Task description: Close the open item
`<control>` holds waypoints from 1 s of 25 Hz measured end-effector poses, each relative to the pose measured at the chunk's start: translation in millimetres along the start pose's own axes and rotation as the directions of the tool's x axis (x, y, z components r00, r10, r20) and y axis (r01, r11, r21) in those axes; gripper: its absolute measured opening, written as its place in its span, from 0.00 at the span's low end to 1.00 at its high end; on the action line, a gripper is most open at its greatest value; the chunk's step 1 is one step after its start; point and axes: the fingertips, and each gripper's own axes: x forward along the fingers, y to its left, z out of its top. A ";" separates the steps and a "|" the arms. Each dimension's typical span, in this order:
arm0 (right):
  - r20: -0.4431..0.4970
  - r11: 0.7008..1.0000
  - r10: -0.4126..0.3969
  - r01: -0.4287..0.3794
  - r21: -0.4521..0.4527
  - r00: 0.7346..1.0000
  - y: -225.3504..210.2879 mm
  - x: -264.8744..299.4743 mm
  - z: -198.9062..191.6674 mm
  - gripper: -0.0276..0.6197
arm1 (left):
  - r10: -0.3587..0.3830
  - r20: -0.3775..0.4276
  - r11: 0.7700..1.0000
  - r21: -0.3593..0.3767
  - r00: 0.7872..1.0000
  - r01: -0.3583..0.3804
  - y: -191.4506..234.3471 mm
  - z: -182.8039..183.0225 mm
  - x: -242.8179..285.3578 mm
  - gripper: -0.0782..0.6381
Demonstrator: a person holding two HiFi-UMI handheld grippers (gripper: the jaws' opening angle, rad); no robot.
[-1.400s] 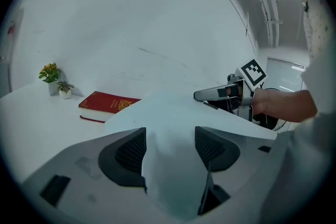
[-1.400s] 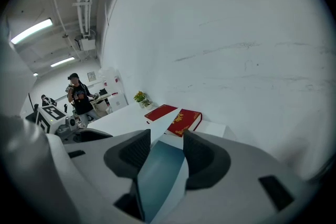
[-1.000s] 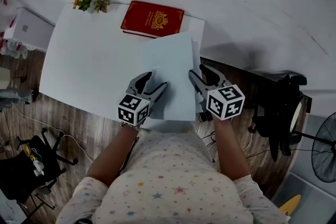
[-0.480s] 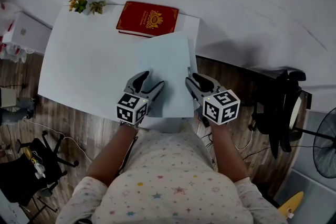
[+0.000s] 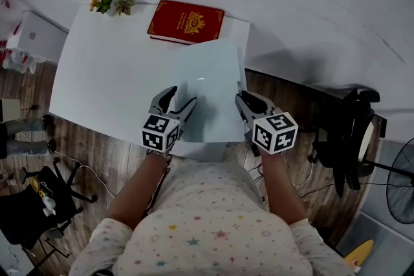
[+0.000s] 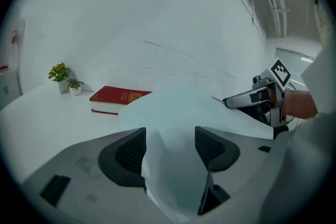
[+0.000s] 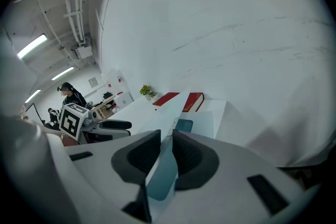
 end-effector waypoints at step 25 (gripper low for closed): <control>-0.007 0.999 -0.044 0.044 -0.016 0.999 -11.6 -5.0 -12.9 0.15 | -0.018 -0.069 0.966 -0.258 0.997 0.000 9.7 -43.4 5.1 0.52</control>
